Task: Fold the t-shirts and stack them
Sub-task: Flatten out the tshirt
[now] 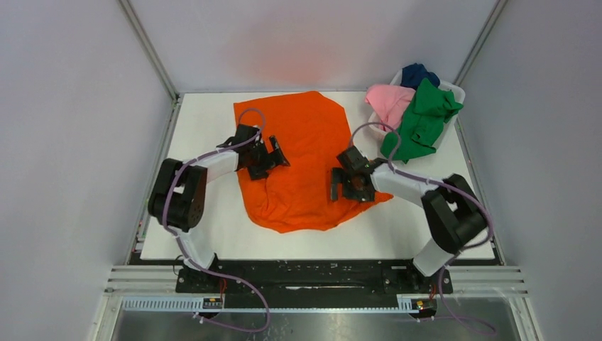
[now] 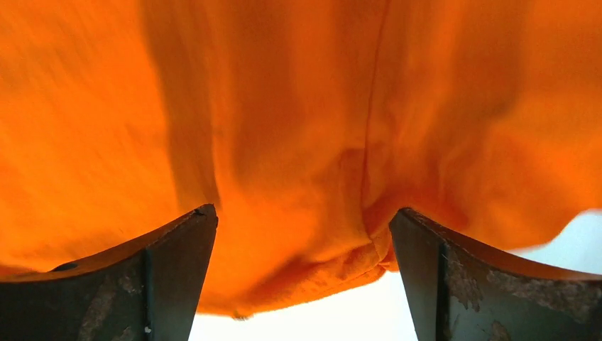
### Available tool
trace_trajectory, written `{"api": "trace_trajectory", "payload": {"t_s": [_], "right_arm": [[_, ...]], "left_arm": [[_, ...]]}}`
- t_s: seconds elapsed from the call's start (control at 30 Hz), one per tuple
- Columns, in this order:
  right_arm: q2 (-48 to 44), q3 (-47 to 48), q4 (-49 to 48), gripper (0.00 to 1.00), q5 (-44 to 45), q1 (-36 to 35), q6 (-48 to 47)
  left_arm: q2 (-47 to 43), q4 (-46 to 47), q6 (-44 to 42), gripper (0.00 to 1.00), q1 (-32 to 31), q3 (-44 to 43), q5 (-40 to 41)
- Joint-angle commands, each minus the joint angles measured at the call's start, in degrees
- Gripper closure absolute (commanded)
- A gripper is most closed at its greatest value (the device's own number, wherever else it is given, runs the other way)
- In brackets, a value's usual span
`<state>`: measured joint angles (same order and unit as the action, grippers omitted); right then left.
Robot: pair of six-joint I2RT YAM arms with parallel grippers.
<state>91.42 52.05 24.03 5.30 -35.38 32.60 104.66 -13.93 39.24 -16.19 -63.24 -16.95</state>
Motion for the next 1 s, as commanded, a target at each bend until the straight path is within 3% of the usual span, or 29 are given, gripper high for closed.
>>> {"api": "trace_trajectory", "payload": {"t_s": [0.0, 0.17, 0.27, 0.37, 0.47, 0.53, 0.6, 0.67, 0.77, 0.87, 0.97], "right_arm": [[6.9, 10.4, -0.7, 0.01, 1.3, 4.2, -3.0], [19.4, 28.4, 1.1, 0.01, -3.2, 8.1, -7.8], [27.4, 41.2, 1.8, 0.01, -6.4, 8.4, -11.4], [35.1, 55.6, 2.9, 0.01, -9.2, 8.5, -14.8], [40.0, 69.7, 8.9, 0.01, -7.5, 9.6, -17.7], [41.5, 77.7, 14.0, 0.0, -6.2, 11.0, -18.9], [41.2, 82.4, 17.8, 0.01, -5.6, 12.8, -19.9], [38.7, 82.7, 20.3, 0.0, -3.8, 14.3, -20.7], [31.5, 74.8, 21.3, 0.01, -0.7, 15.1, -22.5], [21.8, 60.4, 20.3, 0.0, 0.5, 15.1, -20.5], [8.0, 39.8, 15.5, 0.01, -0.5, 14.2, -13.6]], "left_arm": [[-9.8, 1.3, 4.5, 0.01, -3.9, 13.4, -1.7], [-18.4, 7.7, 13.9, 0.01, -15.4, 23.9, -0.9], [-16.9, 21.1, 22.0, 0.01, -24.8, 25.7, -2.0], [-9.5, 28.0, 24.5, 0.01, -30.5, 18.7, -2.6], [-3.0, 29.7, 24.3, 0.01, -31.3, 8.7, -5.5], [-4.9, 29.0, 22.3, 0.01, -31.3, 4.8, -3.8], [-9.6, 21.7, 17.3, 0.01, -31.3, 2.2, 1.8], [-15.5, 11.9, 12.6, 0.01, -31.1, 2.4, 9.5], [-25.5, -2.1, 10.2, 0.01, -28.9, 6.6, 23.1], [-36.3, -12.3, 11.1, 0.01, -21.7, 13.8, 31.8], [-46.6, -16.7, 12.0, 0.01, -9.8, 21.5, 35.3]]}}
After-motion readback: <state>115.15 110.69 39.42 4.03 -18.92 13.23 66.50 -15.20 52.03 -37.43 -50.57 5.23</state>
